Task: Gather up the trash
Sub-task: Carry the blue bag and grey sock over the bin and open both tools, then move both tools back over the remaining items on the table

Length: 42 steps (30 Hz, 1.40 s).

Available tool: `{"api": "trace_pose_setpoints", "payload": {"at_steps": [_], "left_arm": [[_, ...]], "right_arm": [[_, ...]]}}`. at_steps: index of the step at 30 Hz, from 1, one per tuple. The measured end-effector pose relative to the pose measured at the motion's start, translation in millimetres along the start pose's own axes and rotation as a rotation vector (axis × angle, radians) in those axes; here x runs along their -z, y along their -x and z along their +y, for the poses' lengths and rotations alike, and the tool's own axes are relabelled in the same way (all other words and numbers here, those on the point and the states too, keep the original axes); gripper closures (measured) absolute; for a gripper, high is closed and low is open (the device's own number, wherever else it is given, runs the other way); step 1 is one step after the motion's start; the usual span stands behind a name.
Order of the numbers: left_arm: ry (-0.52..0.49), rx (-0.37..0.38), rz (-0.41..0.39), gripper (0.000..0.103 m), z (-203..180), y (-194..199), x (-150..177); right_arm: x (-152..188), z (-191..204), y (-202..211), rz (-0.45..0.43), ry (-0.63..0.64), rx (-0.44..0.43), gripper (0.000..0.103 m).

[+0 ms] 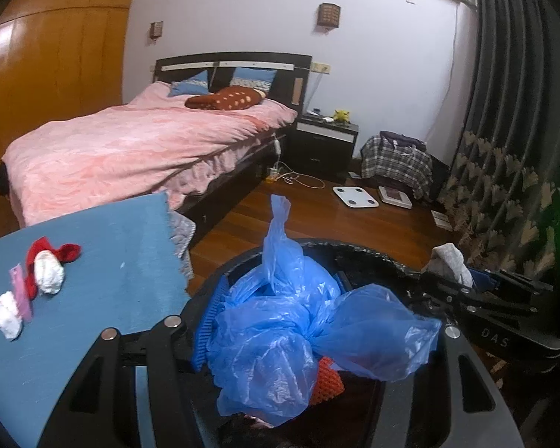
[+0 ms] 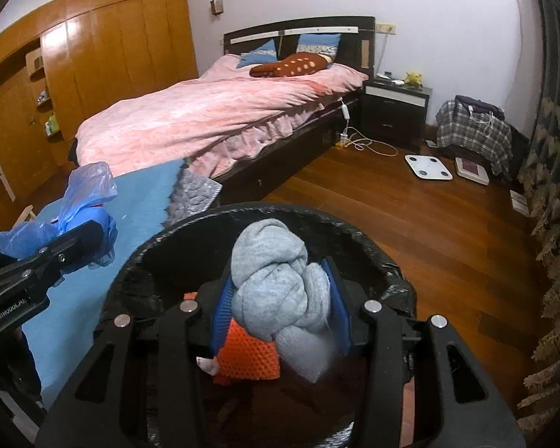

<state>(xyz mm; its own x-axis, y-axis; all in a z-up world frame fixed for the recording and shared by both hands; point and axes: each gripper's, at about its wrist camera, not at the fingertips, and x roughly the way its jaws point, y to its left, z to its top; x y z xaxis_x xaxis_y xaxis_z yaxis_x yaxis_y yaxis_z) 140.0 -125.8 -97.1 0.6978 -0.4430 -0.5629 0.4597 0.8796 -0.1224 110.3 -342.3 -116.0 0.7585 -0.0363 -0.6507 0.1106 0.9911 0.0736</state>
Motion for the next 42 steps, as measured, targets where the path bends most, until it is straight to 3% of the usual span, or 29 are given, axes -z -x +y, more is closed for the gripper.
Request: {"api": "trace_pose_setpoints", "payload": {"at_steps": [4, 6, 12, 15, 28, 42], "left_arm": [[-0.01, 0.03, 0.027, 0.041, -6, -13, -2], [-0.005, 0.037, 0.036, 0.032, -5, -16, -2], [0.012, 0.009, 0.035, 0.017, 8, -12, 1], [0.026, -0.023, 0.033, 0.01, 19, -7, 1], [0.107, -0.167, 0.004, 0.006, 87, 34, 14], [0.205, -0.405, -0.016, 0.006, 202, 79, 39]], "right_arm": [[1, -9, -8, 0.01, -0.01, 0.011, 0.052], [1, -13, -11, 0.01, -0.012, 0.027, 0.036], [4, -21, -10, -0.011, -0.018, 0.059, 0.012], [4, -21, -10, -0.011, -0.029, 0.049, 0.007], [-7, 32, -12, -0.013, 0.017, -0.013, 0.006], [-33, 165, -50, -0.021, 0.159, -0.183, 0.006]]}}
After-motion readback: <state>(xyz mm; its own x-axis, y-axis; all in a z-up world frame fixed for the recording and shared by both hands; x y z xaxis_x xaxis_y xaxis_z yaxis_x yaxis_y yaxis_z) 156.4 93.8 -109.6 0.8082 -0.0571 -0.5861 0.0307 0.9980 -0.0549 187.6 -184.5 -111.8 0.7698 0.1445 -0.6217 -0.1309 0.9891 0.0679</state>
